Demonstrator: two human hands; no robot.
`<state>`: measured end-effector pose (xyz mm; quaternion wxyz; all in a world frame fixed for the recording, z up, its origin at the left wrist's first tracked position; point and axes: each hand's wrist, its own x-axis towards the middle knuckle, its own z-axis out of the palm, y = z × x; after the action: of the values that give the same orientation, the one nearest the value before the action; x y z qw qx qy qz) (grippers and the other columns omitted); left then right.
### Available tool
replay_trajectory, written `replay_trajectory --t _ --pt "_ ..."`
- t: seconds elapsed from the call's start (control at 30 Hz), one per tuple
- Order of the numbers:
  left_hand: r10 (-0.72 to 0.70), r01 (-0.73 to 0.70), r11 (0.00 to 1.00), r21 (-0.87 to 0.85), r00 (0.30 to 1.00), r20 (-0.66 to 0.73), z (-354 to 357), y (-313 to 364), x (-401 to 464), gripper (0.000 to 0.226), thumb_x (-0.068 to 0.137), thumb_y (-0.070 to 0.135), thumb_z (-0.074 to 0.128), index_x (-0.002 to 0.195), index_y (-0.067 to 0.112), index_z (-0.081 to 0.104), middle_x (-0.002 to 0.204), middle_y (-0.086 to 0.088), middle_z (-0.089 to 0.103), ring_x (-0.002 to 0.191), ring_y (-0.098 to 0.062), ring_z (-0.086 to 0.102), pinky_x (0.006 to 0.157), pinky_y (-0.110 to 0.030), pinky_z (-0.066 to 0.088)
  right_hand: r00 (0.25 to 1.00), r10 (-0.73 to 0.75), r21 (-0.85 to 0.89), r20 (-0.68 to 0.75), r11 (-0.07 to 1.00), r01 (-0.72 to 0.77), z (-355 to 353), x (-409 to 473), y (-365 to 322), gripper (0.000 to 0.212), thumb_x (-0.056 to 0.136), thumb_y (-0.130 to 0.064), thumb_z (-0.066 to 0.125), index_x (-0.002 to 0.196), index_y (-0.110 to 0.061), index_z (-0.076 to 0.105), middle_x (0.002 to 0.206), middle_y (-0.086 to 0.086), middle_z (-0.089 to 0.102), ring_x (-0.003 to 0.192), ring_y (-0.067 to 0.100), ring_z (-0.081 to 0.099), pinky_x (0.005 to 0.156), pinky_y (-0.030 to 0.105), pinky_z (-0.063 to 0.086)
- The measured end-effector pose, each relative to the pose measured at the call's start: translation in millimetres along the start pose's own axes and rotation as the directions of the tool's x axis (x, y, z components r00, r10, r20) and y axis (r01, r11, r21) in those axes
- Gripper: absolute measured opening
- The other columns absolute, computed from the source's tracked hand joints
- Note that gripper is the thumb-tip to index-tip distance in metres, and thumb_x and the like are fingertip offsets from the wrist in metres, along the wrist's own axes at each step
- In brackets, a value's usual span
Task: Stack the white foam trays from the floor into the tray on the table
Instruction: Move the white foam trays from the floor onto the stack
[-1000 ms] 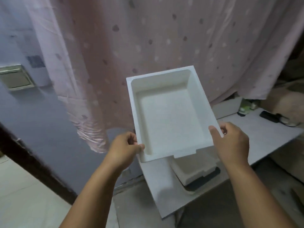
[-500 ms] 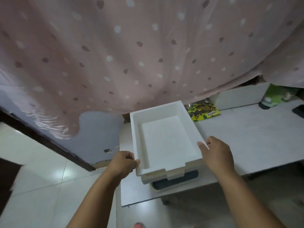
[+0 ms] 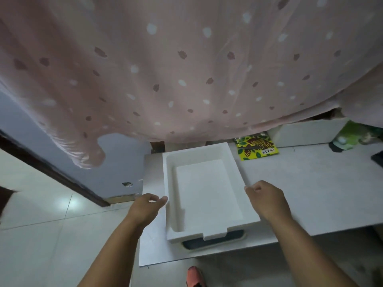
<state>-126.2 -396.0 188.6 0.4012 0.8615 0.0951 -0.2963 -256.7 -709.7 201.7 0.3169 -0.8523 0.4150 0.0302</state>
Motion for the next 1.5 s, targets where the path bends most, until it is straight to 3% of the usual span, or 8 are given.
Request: replay_trajectory --t 0.2,0.33,0.57,0.83,1.13,1.23,1.4,1.5 --pt "-0.097 0.108 0.985 -0.137 0.991 0.088 18 10 32 0.071 0.086 0.07 0.053 0.136 0.019 0.052 0.129 -0.003 0.059 0.113 -0.029 0.06 0.085 -0.04 0.055 0.979 0.09 0.166 0.181 0.979 -0.121 22 36 -28 0.047 0.097 -0.049 0.05 0.116 -0.009 0.066 0.114 0.006 0.068 0.104 0.028 0.061 0.095 0.041 0.049" --pt "-0.141 0.17 0.974 -0.148 0.972 0.187 28 6 45 0.063 0.088 0.071 0.046 0.106 0.013 0.063 0.114 -0.009 0.067 0.106 -0.03 0.066 0.092 -0.045 0.056 0.927 0.2 0.349 0.318 0.884 -0.311 32 45 -30 0.055 0.098 -0.044 0.056 0.139 -0.007 0.054 0.14 0.011 0.056 0.128 0.032 0.052 0.105 0.04 0.04" --pt "-0.131 0.183 0.955 -0.235 0.967 0.22 27 -3 61 0.069 0.079 0.068 0.063 0.107 0.007 0.072 0.107 -0.017 0.073 0.094 -0.033 0.074 0.081 -0.041 0.063 0.882 0.244 0.494 0.403 0.754 -0.433 37 61 -17 0.038 0.088 -0.031 0.074 0.116 -0.006 0.07 0.104 0.013 0.076 0.096 0.033 0.072 0.092 0.049 0.057" --pt "-0.055 0.105 0.964 -0.244 0.977 0.204 14 27 47 0.055 0.09 0.052 0.064 0.1 -0.001 0.072 0.099 -0.021 0.074 0.074 -0.03 0.071 0.064 -0.034 0.06 0.916 0.24 0.555 0.322 0.736 -0.388 28 68 -28 0.052 0.092 -0.028 0.07 0.132 0.002 0.056 0.139 0.015 0.056 0.131 0.034 0.048 0.093 0.036 0.037" --pt "-0.124 0.172 0.953 -0.249 0.973 0.196 8 19 45 0.053 0.089 0.049 0.069 0.101 -0.002 0.072 0.1 -0.023 0.075 0.081 -0.036 0.074 0.068 -0.037 0.063 0.939 0.155 0.602 0.305 0.733 -0.317 33 66 -33 0.013 0.094 -0.02 0.067 0.104 -0.015 0.063 0.09 -0.003 0.064 0.075 0.007 0.055 0.07 0.029 0.042" --pt "-0.149 0.203 0.946 -0.254 0.965 0.213 17 9 46 0.052 0.088 0.048 0.07 0.101 -0.001 0.073 0.1 -0.021 0.076 0.077 -0.032 0.073 0.067 -0.036 0.061 0.936 0.15 0.585 0.317 0.747 -0.317 38 63 -28 0.009 0.094 -0.021 0.066 0.1 -0.015 0.061 0.093 -0.001 0.061 0.082 0.016 0.054 0.082 0.033 0.039" --pt "-0.165 0.209 0.941 -0.267 0.97 0.179 24 10 47 0.049 0.085 0.05 0.071 0.1 0.003 0.074 0.096 -0.016 0.077 0.076 -0.03 0.073 0.072 -0.039 0.064 0.917 0.183 0.585 0.355 0.721 -0.371 47 59 -20 0.042 0.094 -0.026 0.067 0.133 -0.011 0.058 0.115 0.0 0.057 0.113 0.023 0.052 0.092 0.035 0.038" --pt "-0.188 0.226 0.942 -0.25 0.968 0.165 26 15 49 0.045 0.086 0.043 0.068 0.1 0.0 0.073 0.095 -0.017 0.077 0.071 -0.029 0.072 0.073 -0.038 0.063 0.919 0.19 0.572 0.345 0.734 -0.367 47 63 -20 0.035 0.094 -0.026 0.067 0.125 -0.012 0.061 0.109 0.0 0.06 0.106 0.023 0.052 0.09 0.035 0.039"
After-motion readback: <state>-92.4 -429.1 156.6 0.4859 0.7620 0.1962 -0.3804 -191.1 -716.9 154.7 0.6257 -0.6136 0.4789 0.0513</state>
